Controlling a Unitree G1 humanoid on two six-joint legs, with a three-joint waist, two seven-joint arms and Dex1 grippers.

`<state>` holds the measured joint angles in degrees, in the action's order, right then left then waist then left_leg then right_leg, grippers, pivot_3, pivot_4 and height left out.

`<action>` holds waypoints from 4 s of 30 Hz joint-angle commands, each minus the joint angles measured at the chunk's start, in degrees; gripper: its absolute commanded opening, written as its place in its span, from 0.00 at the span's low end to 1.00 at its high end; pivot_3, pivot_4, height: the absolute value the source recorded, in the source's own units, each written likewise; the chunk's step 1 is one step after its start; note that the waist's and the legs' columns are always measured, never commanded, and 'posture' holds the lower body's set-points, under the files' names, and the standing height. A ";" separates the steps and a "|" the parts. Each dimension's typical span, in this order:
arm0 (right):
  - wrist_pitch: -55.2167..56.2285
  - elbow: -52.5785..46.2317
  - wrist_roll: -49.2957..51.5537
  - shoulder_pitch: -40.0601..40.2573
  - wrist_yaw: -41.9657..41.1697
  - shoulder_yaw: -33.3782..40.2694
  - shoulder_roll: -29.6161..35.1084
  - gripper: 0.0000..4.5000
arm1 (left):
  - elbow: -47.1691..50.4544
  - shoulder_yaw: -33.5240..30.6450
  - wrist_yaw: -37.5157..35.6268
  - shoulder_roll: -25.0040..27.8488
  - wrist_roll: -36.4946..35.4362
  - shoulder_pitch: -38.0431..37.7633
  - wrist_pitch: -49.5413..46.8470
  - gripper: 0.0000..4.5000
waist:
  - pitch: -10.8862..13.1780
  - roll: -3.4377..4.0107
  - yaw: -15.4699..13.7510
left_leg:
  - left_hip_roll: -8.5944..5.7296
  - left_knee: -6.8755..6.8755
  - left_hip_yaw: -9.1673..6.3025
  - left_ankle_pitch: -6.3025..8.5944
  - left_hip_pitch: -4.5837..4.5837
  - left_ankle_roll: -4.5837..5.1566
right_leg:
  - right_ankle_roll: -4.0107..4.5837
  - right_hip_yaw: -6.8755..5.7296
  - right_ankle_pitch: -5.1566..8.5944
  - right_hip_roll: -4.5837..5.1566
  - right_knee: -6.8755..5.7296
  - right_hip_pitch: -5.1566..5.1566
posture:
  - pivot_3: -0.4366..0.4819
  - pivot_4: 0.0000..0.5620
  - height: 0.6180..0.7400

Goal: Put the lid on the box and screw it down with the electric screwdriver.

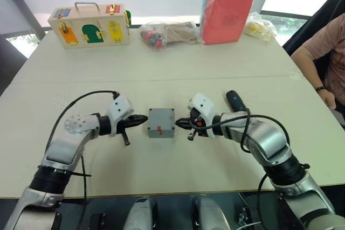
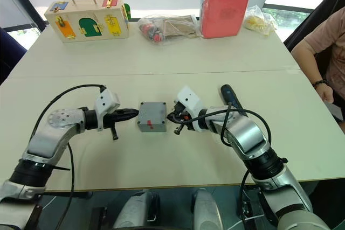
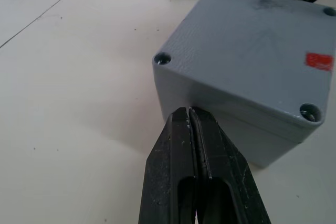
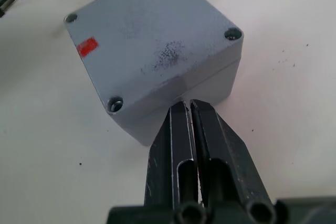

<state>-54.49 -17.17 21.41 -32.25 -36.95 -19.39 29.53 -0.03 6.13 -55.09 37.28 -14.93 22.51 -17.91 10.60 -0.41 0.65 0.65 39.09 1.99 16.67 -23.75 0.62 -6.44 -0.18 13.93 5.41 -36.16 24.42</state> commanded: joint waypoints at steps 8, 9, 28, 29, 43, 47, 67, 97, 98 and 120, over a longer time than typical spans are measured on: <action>-3.99 -6.87 1.82 -0.01 -3.29 -1.19 0.67 0.02 | -9.87 1.94 -1.27 -5.69 3.01 7.96 5.96 0.00 | -0.01 -0.02 -0.02 | -0.03 0.02 -0.07 -0.01 0.00 -0.01 | 0.00 -0.04 0.00 0.00 -0.02 -0.02 | 0.48 0.27 0.92; -4.04 -7.23 1.40 -0.10 -3.25 -1.30 1.08 0.02 | -10.73 1.87 -1.38 -5.87 3.23 8.27 6.31 0.00 | -0.01 -0.02 -0.02 | -0.03 0.02 -0.08 -0.01 0.00 -0.01 | 0.00 -0.04 0.00 -0.01 -0.02 -0.02 | 0.48 0.27 0.92; 10.48 13.92 -8.59 -10.71 -5.67 -1.07 0.89 0.02 | 9.68 -2.49 -11.22 9.38 -3.41 -7.21 -2.56 0.00 | -0.01 -0.01 -0.07 | 0.06 -0.01 -0.07 -0.02 0.00 -0.03 | 0.00 -0.03 0.00 -0.02 -0.03 0.00 | 0.48 0.27 0.92; 11.29 15.06 -8.97 -10.97 -5.87 -1.31 -0.16 0.02 | 10.08 -2.27 -10.28 8.81 -3.18 -7.30 -2.84 0.00 | -0.01 -0.02 -0.09 | 0.05 -0.01 -0.07 -0.02 0.00 -0.04 | 0.00 -0.03 0.00 -0.01 -0.04 0.00 | 0.48 0.27 0.92; 11.70 11.77 -10.47 -7.09 -9.96 -2.68 -2.49 0.02 | 5.74 0.15 -5.26 3.52 1.17 -2.11 -0.26 0.00 | -0.02 -0.02 0.10 | 0.00 0.00 -0.08 -0.03 0.00 -0.05 | 0.00 -0.04 0.00 -0.04 -0.05 -0.01 | 0.48 0.27 0.92; 9.46 7.65 -9.40 -5.25 -10.93 -2.48 -1.89 0.02 | 4.58 0.35 -5.28 3.16 1.91 -1.14 0.48 0.00 | -0.02 -0.02 0.11 | 0.01 0.01 -0.08 -0.03 0.00 -0.05 | 0.00 -0.04 0.00 -0.05 -0.06 -0.01 | 0.48 0.27 0.92; 3.91 -0.94 -9.03 -1.74 -7.49 2.09 0.30 0.02 | 6.35 -0.86 -6.58 4.03 0.99 -1.62 -0.94 0.00 | -0.02 -0.03 0.05 | 0.00 0.02 -0.09 -0.03 0.00 -0.05 | 0.00 -0.04 0.00 -0.04 -0.06 -0.01 | 0.48 0.27 0.92; 5.67 -2.90 -5.89 13.65 3.23 17.74 1.53 0.72 | 22.88 -8.96 -3.98 10.73 -13.65 0.95 -15.05 0.00 | -0.04 -0.05 -0.06 | 0.01 0.01 -0.18 -0.07 0.05 -0.12 | 0.00 -0.03 0.01 -0.09 -0.06 -0.09 | 0.48 0.27 0.92; 5.73 -2.82 -5.88 13.66 3.27 17.75 1.51 0.72 | 22.81 -8.87 -3.94 10.69 -13.60 1.00 -15.01 0.00 | -0.04 -0.05 -0.04 | 0.01 0.01 -0.18 -0.07 0.05 -0.12 | 0.00 -0.03 0.01 -0.09 -0.06 -0.09 | 0.48 0.27 0.92; 6.02 -2.40 -5.28 13.77 2.99 18.36 2.32 0.02 | 23.40 -7.79 -2.33 9.48 -13.61 1.18 -15.05 0.00 | -0.04 -0.05 -0.06 | 0.02 0.01 -0.19 -0.07 0.05 -0.12 | 0.00 -0.03 0.01 -0.10 -0.06 -0.09 | 0.48 0.27 0.92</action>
<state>-48.50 -17.84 15.17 -18.37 -33.84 -2.86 31.09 21.97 -1.19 -57.63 46.77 -28.12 22.94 -33.36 10.56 -0.46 0.59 0.66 39.11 1.80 16.60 -23.70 0.50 -6.45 -0.22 13.94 5.32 -36.22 24.33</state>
